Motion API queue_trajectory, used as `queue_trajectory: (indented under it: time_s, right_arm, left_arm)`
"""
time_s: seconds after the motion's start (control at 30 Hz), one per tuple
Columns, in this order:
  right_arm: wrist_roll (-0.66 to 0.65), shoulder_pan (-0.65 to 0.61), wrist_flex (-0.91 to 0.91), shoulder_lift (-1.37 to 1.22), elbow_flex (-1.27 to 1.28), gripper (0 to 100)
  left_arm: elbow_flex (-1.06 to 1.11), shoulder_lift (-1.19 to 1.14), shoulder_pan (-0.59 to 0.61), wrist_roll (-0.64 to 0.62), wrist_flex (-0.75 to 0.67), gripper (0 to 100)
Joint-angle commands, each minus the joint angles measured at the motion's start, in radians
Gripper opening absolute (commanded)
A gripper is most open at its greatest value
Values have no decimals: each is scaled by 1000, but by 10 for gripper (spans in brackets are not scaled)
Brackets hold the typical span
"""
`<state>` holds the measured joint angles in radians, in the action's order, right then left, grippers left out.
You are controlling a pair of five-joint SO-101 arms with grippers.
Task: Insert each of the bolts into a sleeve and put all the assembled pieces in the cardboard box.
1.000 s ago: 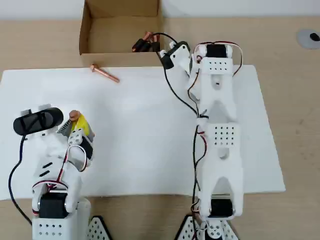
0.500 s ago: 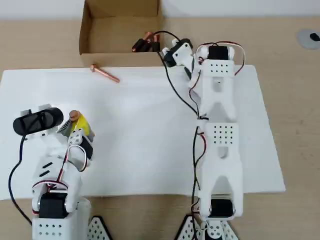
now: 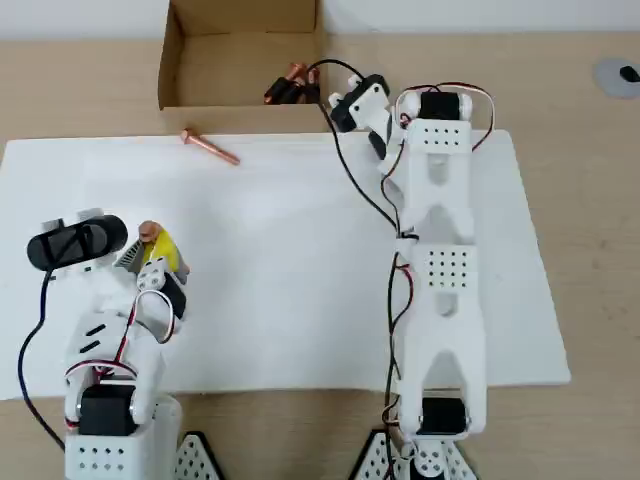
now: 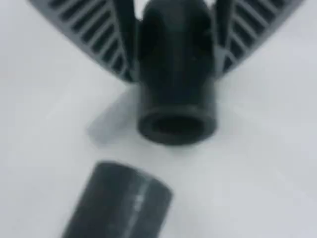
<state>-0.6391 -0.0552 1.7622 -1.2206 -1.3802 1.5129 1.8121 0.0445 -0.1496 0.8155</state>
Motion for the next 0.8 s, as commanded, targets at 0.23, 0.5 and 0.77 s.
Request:
queue_trajectory:
  time_s: [0.23, 0.5, 0.77]
  right_arm:
    - [-3, -110, 25, 268, -10, 9]
    - [192, -162, 26, 572, 24, 9]
    - [519, -225, 26, 1021, 375, 9]
  left_arm:
    - [38, 8, 15, 54, -87, 9]
    - [55, 8, 15, 52, -89, 9]
    - [2, 4, 9, 25, -101, 9]
